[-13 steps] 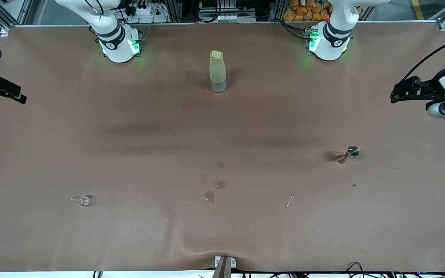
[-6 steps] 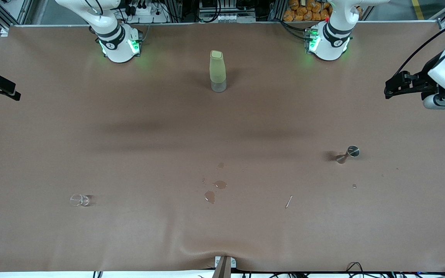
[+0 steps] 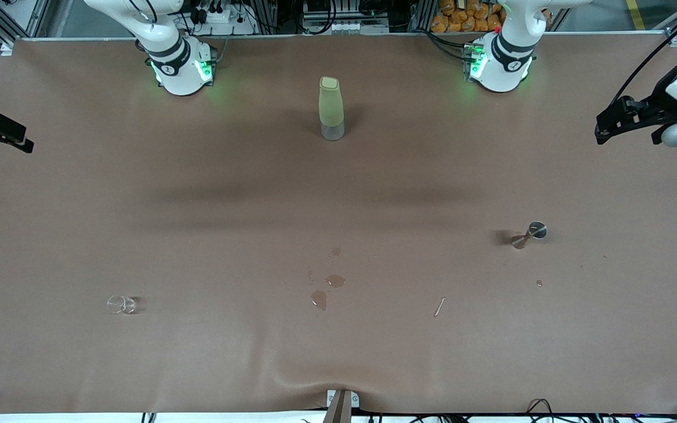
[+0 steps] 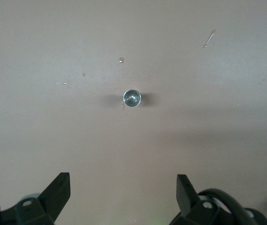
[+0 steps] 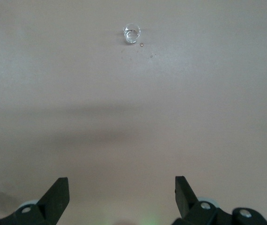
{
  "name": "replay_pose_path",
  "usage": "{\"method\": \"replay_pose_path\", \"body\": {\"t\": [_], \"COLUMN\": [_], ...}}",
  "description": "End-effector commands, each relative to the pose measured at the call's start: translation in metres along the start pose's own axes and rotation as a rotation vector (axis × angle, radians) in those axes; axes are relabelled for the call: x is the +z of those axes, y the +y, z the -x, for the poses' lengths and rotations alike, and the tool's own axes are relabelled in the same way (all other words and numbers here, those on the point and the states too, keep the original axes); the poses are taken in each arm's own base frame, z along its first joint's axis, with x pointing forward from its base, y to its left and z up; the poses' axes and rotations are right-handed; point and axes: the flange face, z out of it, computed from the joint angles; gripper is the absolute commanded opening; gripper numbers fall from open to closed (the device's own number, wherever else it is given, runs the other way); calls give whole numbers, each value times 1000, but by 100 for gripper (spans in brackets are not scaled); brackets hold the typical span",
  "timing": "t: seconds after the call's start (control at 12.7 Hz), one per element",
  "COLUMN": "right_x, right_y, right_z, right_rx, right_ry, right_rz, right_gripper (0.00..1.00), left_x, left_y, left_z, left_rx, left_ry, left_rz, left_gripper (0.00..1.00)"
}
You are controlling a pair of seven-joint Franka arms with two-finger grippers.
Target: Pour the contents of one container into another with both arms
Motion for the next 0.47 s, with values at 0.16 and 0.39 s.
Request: {"method": "replay_pose_path", "body": {"t": [0.16,0.39], "right_x": [-3,-6], "right_y": [1,2], "right_z": [2,2], "right_rx": [22,24], "right_ry": [1,7], "right_rz": [10,9], "right_gripper": [100,100], "left_x": [-12,-13], "left_y": [-4,7], "left_z": [3,3], "left_rx": [18,37], "left_ry": [36,38], "left_rz": [-12,-10], "left_gripper": [100,100]}}
